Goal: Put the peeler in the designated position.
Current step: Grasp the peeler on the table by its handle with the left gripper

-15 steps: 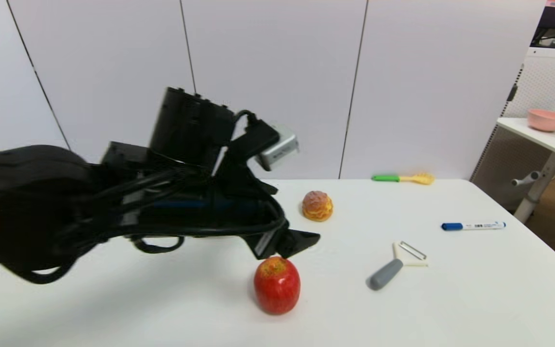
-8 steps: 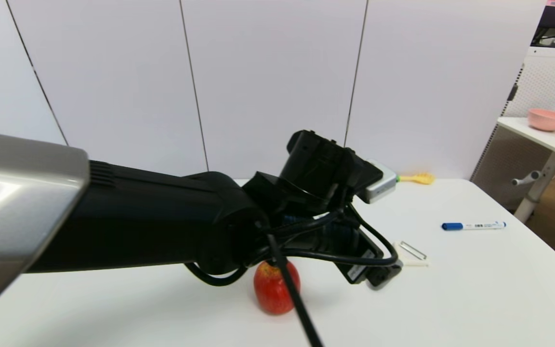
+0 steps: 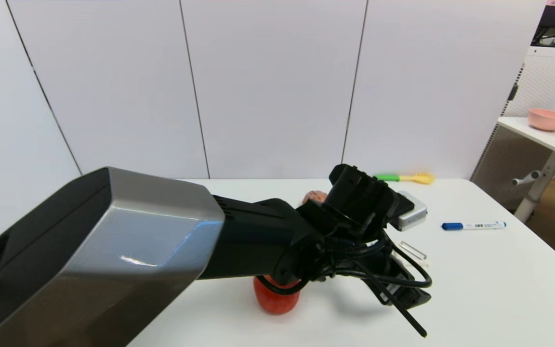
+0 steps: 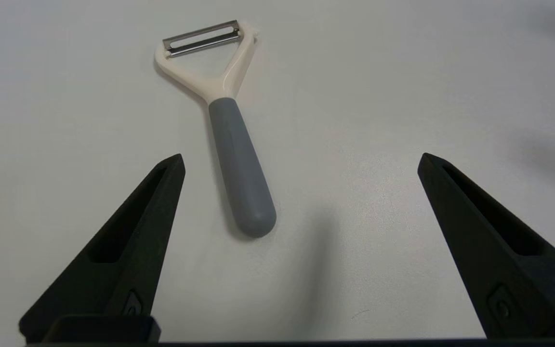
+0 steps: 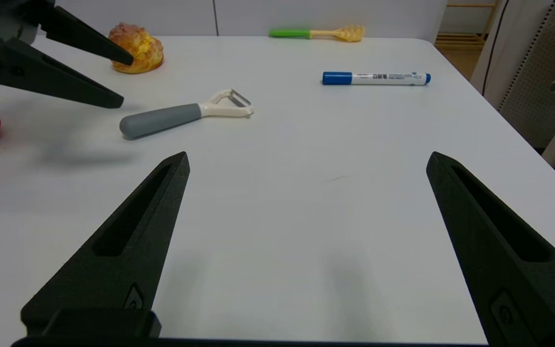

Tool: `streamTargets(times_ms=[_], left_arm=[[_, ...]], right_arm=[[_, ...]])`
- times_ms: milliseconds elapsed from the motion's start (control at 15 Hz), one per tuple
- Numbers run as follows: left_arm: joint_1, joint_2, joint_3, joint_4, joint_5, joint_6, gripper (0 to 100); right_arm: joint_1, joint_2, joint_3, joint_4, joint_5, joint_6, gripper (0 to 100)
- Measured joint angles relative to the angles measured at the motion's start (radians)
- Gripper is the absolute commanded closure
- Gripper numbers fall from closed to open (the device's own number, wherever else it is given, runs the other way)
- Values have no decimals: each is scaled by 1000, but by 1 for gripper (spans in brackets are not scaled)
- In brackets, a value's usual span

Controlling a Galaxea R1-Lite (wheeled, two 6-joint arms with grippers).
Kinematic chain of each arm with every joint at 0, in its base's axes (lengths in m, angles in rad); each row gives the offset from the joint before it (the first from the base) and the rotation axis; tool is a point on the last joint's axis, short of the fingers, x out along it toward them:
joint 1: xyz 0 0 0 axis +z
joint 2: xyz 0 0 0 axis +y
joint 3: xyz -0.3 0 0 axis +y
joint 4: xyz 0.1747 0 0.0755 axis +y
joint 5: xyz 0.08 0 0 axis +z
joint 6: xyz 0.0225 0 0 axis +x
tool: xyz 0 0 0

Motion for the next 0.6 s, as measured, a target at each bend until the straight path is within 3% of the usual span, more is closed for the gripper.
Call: streamTargets(times_ms=[600], left_arm=[[4, 113, -63, 1, 5, -1, 0]], right_arm=[[0, 0, 0, 0, 0, 0, 0]])
